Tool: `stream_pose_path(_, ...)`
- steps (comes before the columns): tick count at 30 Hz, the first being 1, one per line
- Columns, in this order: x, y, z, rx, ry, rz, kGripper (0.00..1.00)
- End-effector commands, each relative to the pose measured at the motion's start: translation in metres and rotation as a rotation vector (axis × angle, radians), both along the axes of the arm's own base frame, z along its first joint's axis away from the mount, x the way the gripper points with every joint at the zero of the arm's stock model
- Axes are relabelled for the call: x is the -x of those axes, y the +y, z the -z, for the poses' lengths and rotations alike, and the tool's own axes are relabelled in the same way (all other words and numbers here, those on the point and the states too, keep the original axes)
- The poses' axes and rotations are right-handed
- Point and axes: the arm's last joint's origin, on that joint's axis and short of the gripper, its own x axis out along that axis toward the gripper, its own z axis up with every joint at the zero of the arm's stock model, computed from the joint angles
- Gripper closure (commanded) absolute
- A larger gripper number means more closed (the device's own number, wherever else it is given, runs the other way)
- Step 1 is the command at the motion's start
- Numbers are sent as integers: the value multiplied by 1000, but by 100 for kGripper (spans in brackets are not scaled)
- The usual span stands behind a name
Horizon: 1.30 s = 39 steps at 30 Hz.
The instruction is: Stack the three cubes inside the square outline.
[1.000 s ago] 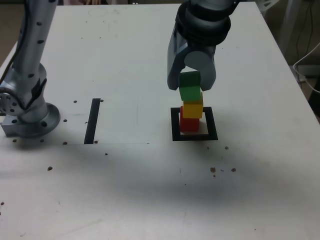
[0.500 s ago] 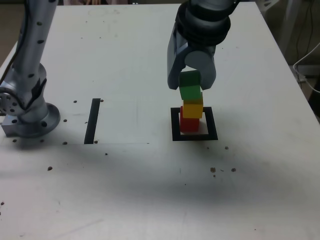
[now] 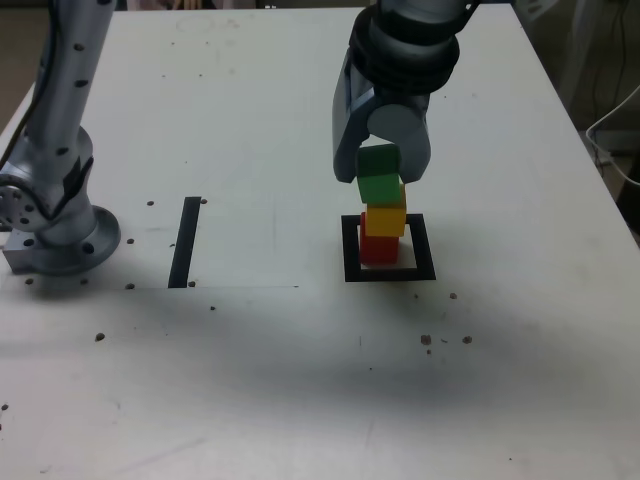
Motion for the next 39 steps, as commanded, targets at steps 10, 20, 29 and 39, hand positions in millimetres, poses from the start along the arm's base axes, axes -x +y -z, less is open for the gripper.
stream_pose_path(10,1,1,3,-5,16,11,1)
stream_pose_path(20,5,2,-1,-12,7,15,1)
stream_pose_path(29,14,3,-7,-1,-3,28,1)
stream_pose_path(39,42,4,-27,61,-29,42,1)
